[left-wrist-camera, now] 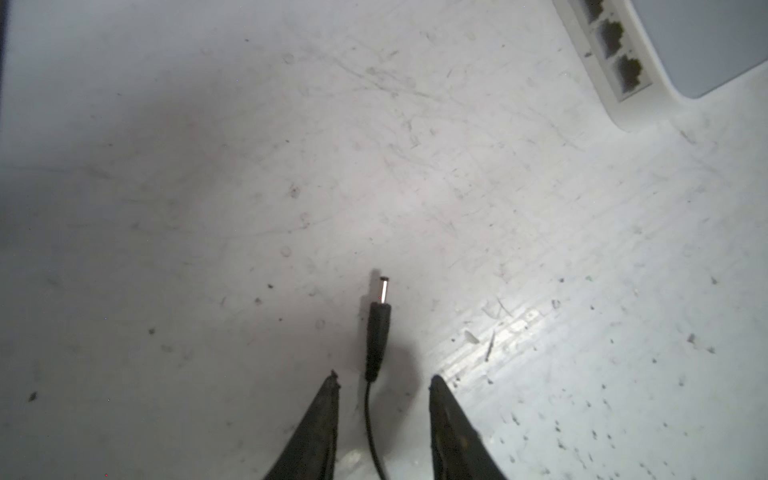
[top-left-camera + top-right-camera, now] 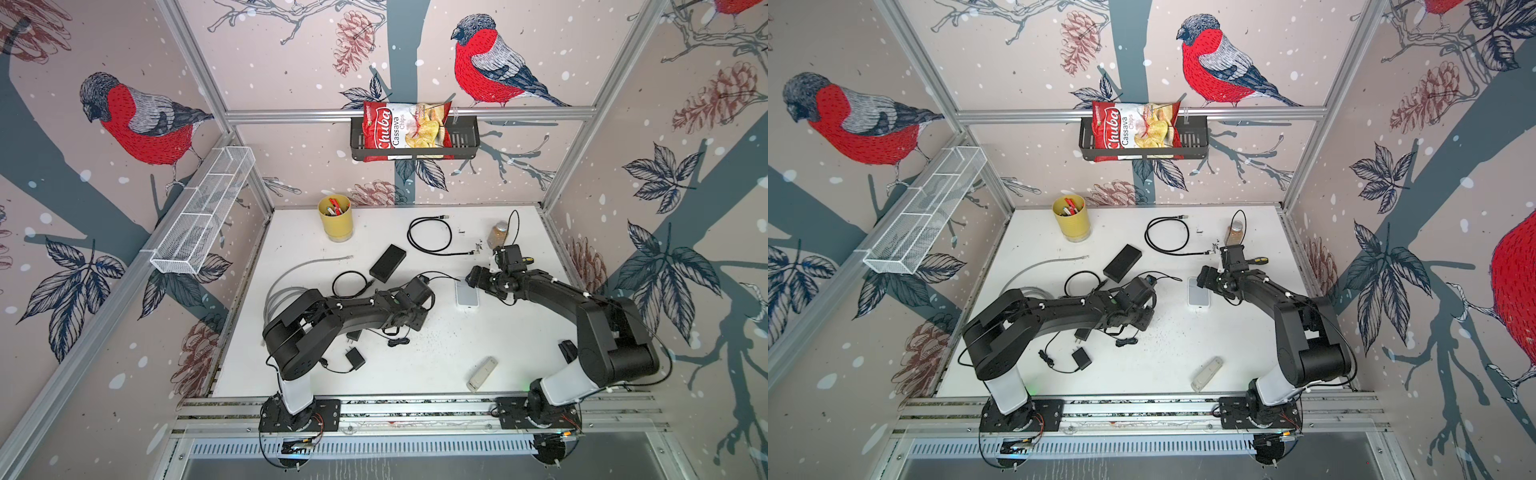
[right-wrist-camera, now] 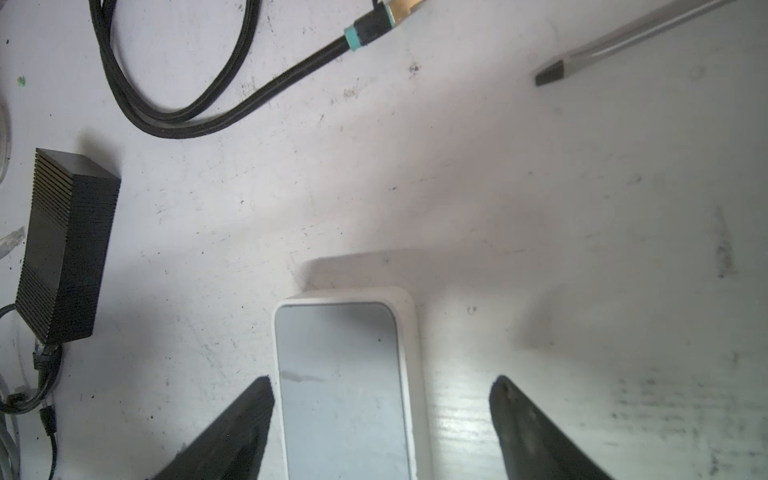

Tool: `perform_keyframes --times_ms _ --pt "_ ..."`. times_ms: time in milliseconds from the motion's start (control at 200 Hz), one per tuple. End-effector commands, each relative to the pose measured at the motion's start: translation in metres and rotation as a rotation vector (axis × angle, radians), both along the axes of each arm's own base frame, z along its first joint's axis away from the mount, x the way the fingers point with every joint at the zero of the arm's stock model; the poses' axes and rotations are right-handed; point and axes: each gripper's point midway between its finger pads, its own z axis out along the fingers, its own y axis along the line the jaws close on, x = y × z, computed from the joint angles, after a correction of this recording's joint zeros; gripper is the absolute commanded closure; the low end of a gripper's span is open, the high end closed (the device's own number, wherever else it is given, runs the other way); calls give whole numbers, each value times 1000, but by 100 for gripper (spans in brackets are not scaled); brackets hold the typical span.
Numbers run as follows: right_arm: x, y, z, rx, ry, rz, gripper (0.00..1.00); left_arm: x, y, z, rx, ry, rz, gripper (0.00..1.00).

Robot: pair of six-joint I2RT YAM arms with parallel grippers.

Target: Insert the plug into the switch port

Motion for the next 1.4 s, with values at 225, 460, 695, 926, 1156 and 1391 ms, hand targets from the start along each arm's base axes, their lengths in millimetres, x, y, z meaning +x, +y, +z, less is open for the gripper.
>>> perform_keyframes --times_ms 225,460,695,926,1156,1391 --pt "-5 -5 -3 -25 5 -3 17 -2 -3 -17 20 31 -13 81" --pt "-4 -4 4 -22 -13 -3 18 -3 -7 -11 1 34 -34 99" --pt "-6 28 33 39 -77 73 18 14 -27 22 -127 -18 -80 100" --pt "-19 80 58 262 -120 123 38 32 -58 77 -300 -100 -158 100" --pt "-23 97 67 422 -128 61 57 34 -72 91 -386 -103 -188 100" --pt "-31 114 55 471 -80 98 67 38 -68 89 -393 -97 -177 100"
